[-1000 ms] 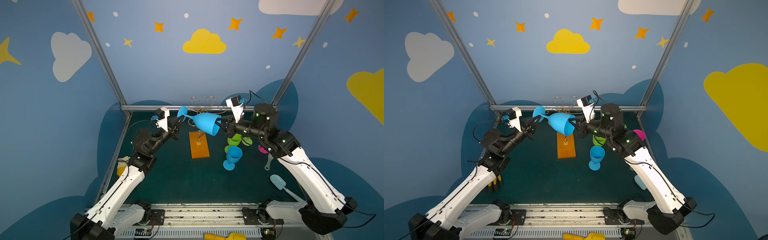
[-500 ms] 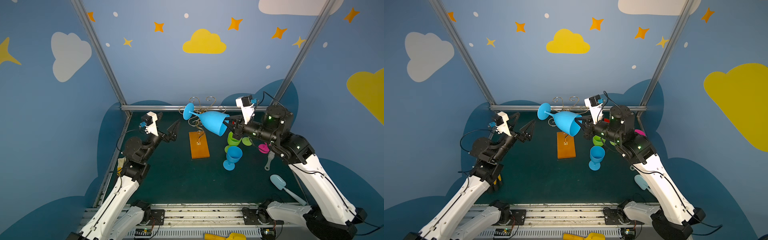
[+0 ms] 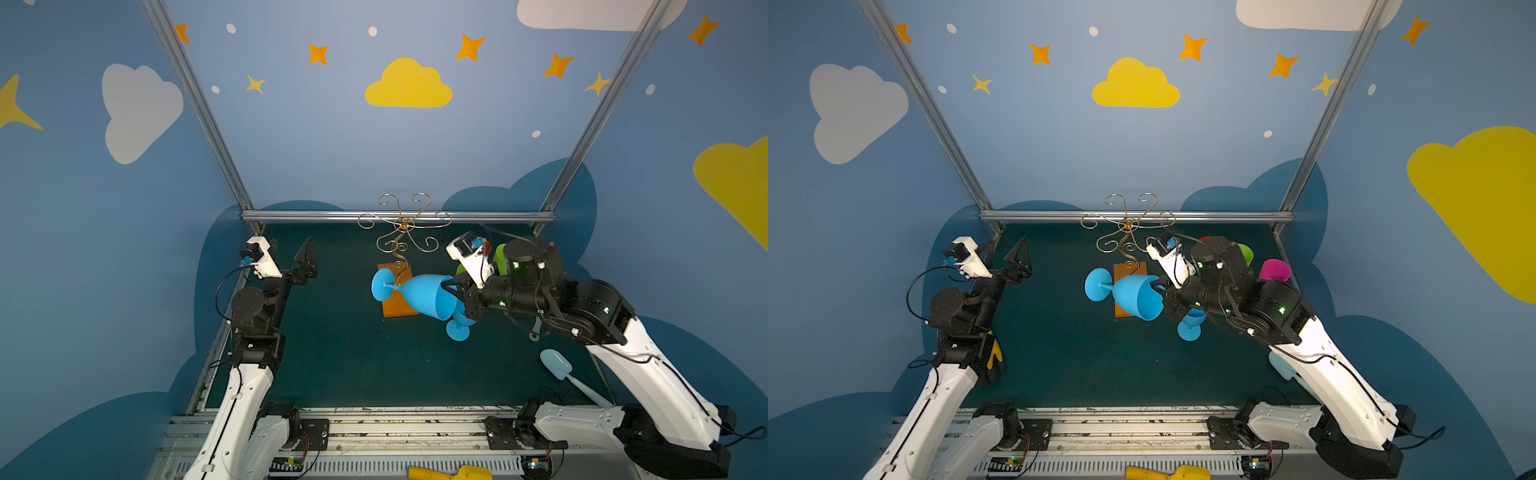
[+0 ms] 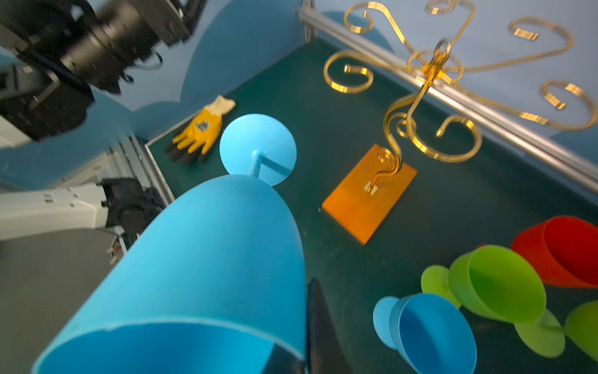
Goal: Take the wine glass off the wine glass rack
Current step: Place the wine glass at the bottom-center of the table.
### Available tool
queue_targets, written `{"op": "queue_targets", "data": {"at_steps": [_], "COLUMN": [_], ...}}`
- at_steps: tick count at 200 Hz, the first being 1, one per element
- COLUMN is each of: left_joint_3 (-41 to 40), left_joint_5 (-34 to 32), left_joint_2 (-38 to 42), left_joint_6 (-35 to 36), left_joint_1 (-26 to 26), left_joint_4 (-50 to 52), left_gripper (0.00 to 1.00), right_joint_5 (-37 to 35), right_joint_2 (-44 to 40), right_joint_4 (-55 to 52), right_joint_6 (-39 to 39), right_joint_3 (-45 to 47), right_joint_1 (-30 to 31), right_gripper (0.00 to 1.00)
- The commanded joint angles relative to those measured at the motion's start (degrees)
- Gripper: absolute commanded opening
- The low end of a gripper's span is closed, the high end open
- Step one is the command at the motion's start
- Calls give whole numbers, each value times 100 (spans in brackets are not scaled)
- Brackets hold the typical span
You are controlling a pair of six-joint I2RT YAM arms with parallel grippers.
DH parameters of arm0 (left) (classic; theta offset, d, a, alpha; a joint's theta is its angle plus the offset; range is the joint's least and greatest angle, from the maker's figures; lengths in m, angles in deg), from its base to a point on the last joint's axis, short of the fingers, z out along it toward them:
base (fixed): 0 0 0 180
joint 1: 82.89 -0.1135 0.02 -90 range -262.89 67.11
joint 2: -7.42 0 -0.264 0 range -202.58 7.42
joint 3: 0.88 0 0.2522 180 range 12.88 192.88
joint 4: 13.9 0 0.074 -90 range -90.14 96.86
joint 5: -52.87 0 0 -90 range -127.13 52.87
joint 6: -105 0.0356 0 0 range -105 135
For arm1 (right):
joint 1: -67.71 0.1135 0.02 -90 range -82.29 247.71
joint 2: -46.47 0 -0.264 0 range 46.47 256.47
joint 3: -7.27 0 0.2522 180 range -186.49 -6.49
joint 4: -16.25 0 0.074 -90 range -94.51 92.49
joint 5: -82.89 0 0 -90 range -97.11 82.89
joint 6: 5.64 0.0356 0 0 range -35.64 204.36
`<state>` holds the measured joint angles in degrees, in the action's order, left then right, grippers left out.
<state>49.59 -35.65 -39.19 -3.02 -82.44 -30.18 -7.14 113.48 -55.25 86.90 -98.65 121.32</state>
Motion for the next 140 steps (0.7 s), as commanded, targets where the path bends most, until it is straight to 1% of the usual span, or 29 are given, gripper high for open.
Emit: {"op": "queue_targets", "data": {"at_steps": [1, 22, 39, 101, 119, 140], "left_joint_3": [-76, -102, -175, -269, -278, -278], "left_joint_5": [-77, -165, -294, -391, -392, -383], "left_joint_2": [-32, -1, 67, 182, 229, 240], "left_joint_6": [-42, 37, 120, 207, 221, 212], "left_joint_1": [-56, -69, -81, -106, -124, -139], "left_joint_4": [-239, -172, -120, -81, -58, -45], "left_gripper": [99, 99, 99, 99, 99, 99], "right_joint_5": [-689, -1146, -1342, -1557, -1524, -1391], "right_joint_2": [59, 269, 490, 1572, 1972, 2607], "right_joint_4": [-718, -1108, -1380, -1961, -2090, -2440], "right_joint_6": [134, 378, 592, 940, 1090, 1065], "right_joint_3": [257, 365, 381, 443, 329, 18], "right_joint_1": [268, 468, 545, 572, 570, 569], "right_gripper": [0, 0, 0, 0, 0, 0]}}
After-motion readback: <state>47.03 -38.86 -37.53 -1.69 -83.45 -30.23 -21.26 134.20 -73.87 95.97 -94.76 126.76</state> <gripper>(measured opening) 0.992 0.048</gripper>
